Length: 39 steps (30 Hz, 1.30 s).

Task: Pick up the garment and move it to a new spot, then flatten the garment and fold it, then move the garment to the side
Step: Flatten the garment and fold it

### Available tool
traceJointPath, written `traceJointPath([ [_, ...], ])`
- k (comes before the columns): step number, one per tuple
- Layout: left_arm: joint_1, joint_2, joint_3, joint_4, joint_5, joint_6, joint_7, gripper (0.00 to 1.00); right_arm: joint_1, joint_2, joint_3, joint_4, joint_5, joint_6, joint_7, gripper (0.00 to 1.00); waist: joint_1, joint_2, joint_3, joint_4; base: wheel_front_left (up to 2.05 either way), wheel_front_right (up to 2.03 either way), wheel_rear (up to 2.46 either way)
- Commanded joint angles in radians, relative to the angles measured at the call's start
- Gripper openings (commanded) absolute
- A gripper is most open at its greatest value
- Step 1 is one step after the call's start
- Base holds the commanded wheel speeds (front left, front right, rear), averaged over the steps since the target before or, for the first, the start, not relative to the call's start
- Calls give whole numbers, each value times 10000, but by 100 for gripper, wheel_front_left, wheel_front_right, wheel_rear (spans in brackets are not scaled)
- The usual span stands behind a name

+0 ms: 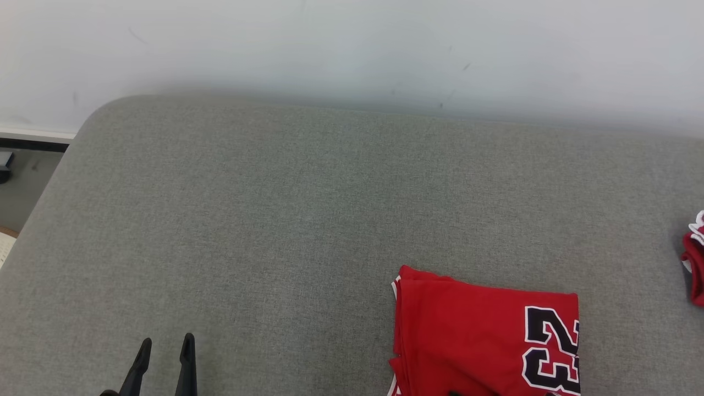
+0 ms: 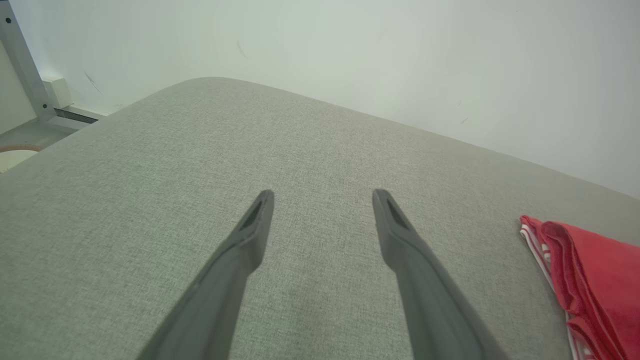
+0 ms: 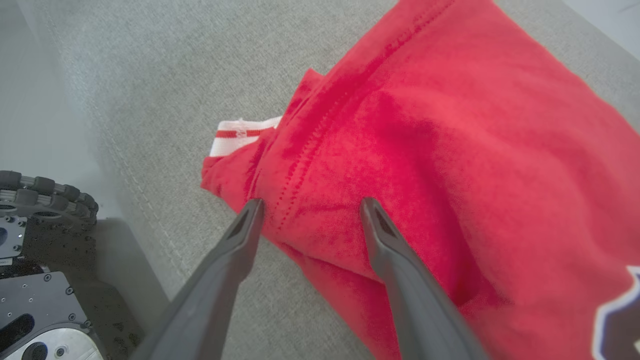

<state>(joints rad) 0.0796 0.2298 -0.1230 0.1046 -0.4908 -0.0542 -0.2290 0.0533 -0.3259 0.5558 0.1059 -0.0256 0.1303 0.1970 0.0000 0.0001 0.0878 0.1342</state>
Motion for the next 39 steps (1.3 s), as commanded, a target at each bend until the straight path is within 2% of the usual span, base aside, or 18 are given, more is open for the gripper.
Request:
traceJointPath([
  [1, -51, 59, 10, -6, -48, -41, -75, 100, -155, 143, -62, 251, -96, 8, -173, 51, 0, -1, 40, 53, 0, 0, 0],
  [2, -44, 73, 10, -5, -53, -41, -68, 100, -193, 216, -78, 387, -103, 8, -254, 37, 0, -1, 47, 70, 0, 0, 0],
  [3, -40, 81, 7, -3, -61, -40, -72, 100, -245, 264, -65, 529, -106, 8, -321, 7, 0, -1, 52, 86, 0, 0, 0],
  [4, -41, 86, 7, 2, -65, -34, -76, 100, -300, 320, -55, 633, -32, 8, -395, 0, 0, -1, 58, 100, 0, 0, 0],
  [14, -142, 97, -53, 45, -106, 19, -108, 100, -786, 260, 797, 914, 1126, 8, -1027, 0, 0, -1, 96, 105, 0, 0, 0],
  [22, -214, 85, -105, 90, -139, 49, -124, 100, -1132, 128, 1221, 868, 1934, 8, -937, 0, 0, -1, 109, 72, 0, 0, 0],
  [23, -216, 83, -112, 92, -144, 58, -127, 100, -1121, 140, 1200, 889, 2023, 8, -849, 39, 0, -1, 115, 74, 0, 0, 0],
  [24, -219, 81, -121, 94, -148, 69, -130, 100, -1094, 155, 1157, 880, 2132, 8, -795, 100, 0, -1, 121, 78, 0, 0, 0],
  [29, -50, 156, -60, 33, -176, 116, -143, 100, -843, 39, 901, 316, 2783, 8, -352, 100, 0, -1, 43, 36, 0, 0, 0],
  [34, 259, 258, 113, -107, -161, 276, -167, 100, -519, -392, 435, -1189, 3924, 8, 337, 100, 0, -1, -258, -235, 0, 0, 0],
  [36, 345, 302, 175, -164, -136, 359, -174, 100, -375, -469, 17, -1803, 4114, 8, 633, 100, 0, -1, -420, -401, 0, 0, 0],
  [39, 518, 277, 192, -272, -87, 448, -185, 100, 12, -171, -967, -2417, 4218, 8, 875, 100, 0, -1, -681, -644, 0, 0, 0],
])
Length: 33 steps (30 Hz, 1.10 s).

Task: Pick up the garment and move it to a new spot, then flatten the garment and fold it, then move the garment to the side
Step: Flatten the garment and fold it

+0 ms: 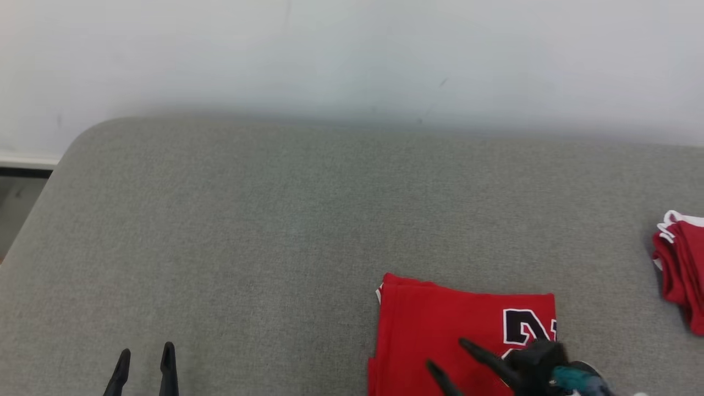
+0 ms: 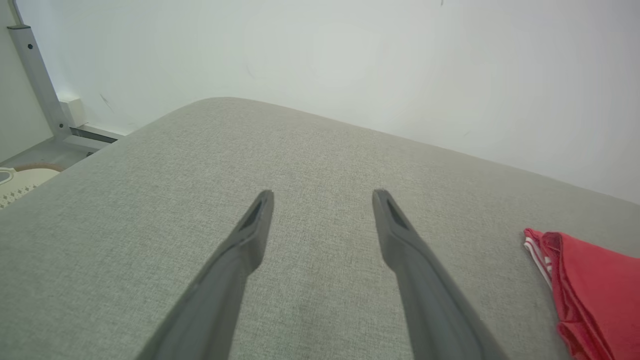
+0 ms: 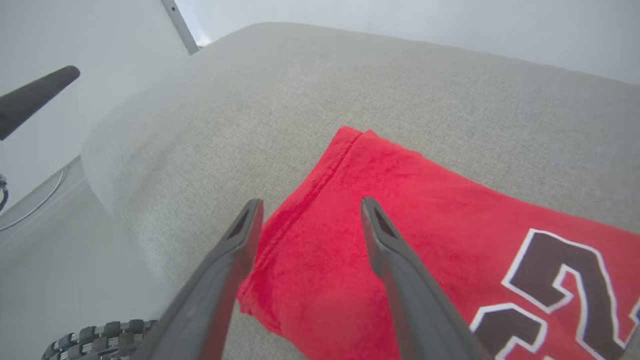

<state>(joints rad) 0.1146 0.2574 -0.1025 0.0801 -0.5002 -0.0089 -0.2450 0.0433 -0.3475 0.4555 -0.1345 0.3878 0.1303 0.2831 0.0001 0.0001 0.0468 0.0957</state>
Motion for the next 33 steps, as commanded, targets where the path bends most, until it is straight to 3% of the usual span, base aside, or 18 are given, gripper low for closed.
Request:
traceJointPath([
  [1, 179, -25, 0, -50, 14, 47, -39, 100, 255, 222, -341, -85, 38, 8, 34, 100, -1, -1, -370, -337, 0, 0, 0],
  [8, 298, -213, 53, -105, -81, 220, -105, 100, 616, 1752, -2371, -98, -511, 8, -626, 100, -1, -1, -818, -868, 0, 0, 0],
  [12, 325, -289, 100, 8, -71, 241, -133, 100, 373, 2273, -3120, 324, -711, 8, -1310, 100, -1, -1, -992, -1123, 0, 0, 0],
  [24, 200, -500, 540, 627, 144, -140, -212, 100, -348, 2758, -4642, 2922, -1132, 8, -3808, 100, -1, -1, -1369, -1311, 0, 0, 0],
  [33, 219, -501, 932, 929, 511, -411, -197, 100, -803, 2732, -4260, 3935, -1137, 8, -3946, 100, -1, -1, -1353, -1336, 0, 0, 0],
])
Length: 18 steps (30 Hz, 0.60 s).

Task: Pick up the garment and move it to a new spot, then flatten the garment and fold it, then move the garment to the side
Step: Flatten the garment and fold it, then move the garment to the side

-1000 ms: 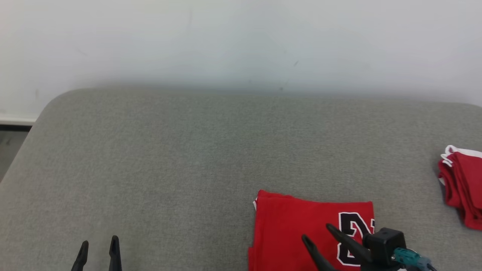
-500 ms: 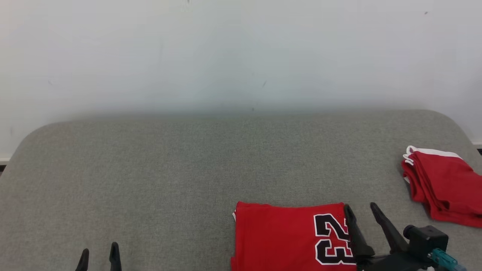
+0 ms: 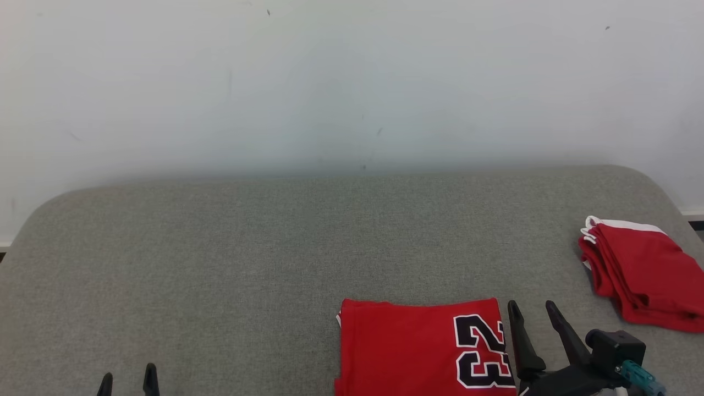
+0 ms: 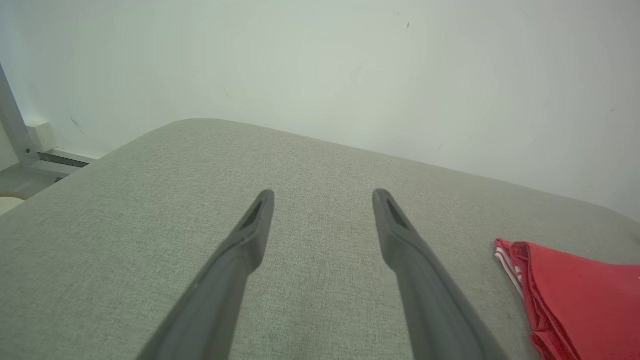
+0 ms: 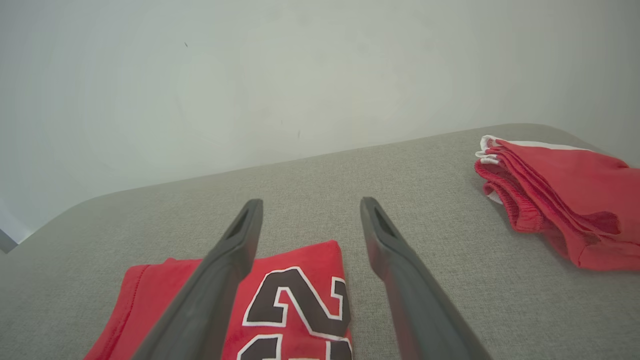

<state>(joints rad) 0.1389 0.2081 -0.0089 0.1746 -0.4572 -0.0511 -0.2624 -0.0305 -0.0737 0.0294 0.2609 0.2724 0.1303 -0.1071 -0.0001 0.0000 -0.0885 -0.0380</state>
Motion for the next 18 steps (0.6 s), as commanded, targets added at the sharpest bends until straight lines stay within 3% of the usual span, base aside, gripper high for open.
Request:
traceJointPath([
  [1, 3, -21, 48, 4, 122, -16, -23, 100, -92, 4, 19, 46, 31, 8, -68, 100, 1, 0, 10, 7, 0, 0, 0],
  [18, -148, -491, 470, 128, 752, -519, -25, 100, -273, -35, 258, 268, -98, 8, 270, 100, 1, 0, 333, 98, 0, 0, 0],
])
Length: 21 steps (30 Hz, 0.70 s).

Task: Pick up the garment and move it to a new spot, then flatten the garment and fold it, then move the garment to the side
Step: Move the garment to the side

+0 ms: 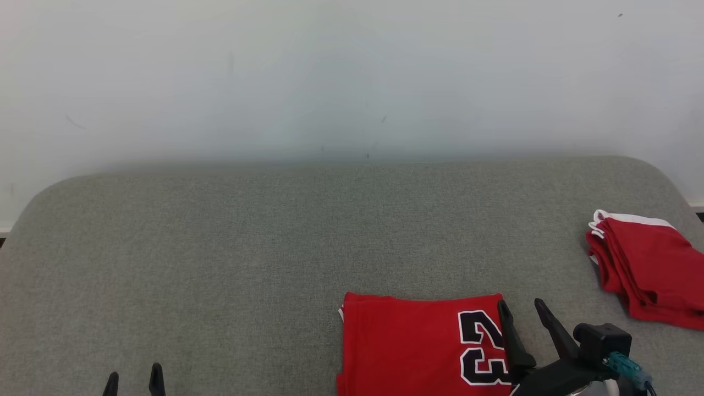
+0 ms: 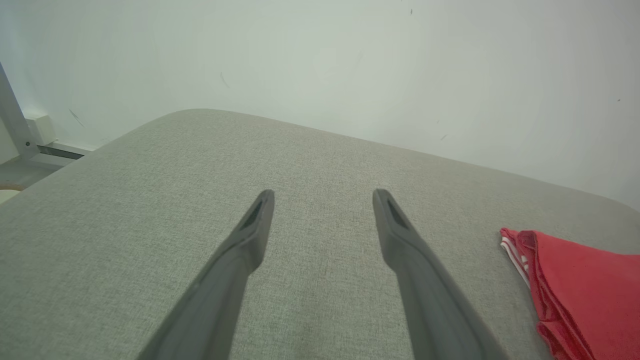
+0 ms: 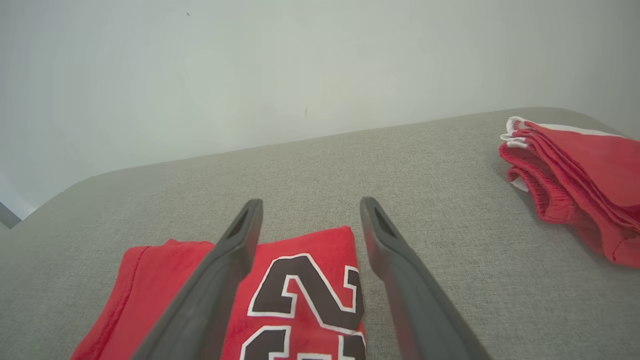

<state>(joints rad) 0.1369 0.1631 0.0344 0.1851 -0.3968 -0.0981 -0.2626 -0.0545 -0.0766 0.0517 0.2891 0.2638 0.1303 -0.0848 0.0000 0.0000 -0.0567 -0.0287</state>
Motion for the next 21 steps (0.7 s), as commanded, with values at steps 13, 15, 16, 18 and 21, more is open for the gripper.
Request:
traceJointPath([
  [13, -106, -255, 264, 3, 381, -180, -22, 100, 13, 245, -1547, -1085, -278, 8, 6085, 100, 0, 0, 124, 107, 0, 0, 0],
  [15, -119, -268, 264, 11, 386, -199, -22, 100, 5, 261, -1715, -1264, -340, 8, 6540, 100, 0, 0, 147, 124, 0, 0, 0],
  [16, -142, -282, 255, 19, 396, -215, -22, 100, -3, 272, -1814, -1402, -449, 8, 6904, 100, 0, 0, 176, 150, 0, 0, 0],
  [18, -194, -296, 217, 63, 419, -248, -22, 100, -11, 274, -1882, -1514, -418, 8, 7431, 100, 0, 0, 241, 222, 0, 0, 0],
  [21, -227, -278, 145, 122, 431, -246, -22, 100, -71, 267, -1937, -1338, -304, 8, 7851, 100, 0, 0, 360, 372, 0, 0, 0],
])
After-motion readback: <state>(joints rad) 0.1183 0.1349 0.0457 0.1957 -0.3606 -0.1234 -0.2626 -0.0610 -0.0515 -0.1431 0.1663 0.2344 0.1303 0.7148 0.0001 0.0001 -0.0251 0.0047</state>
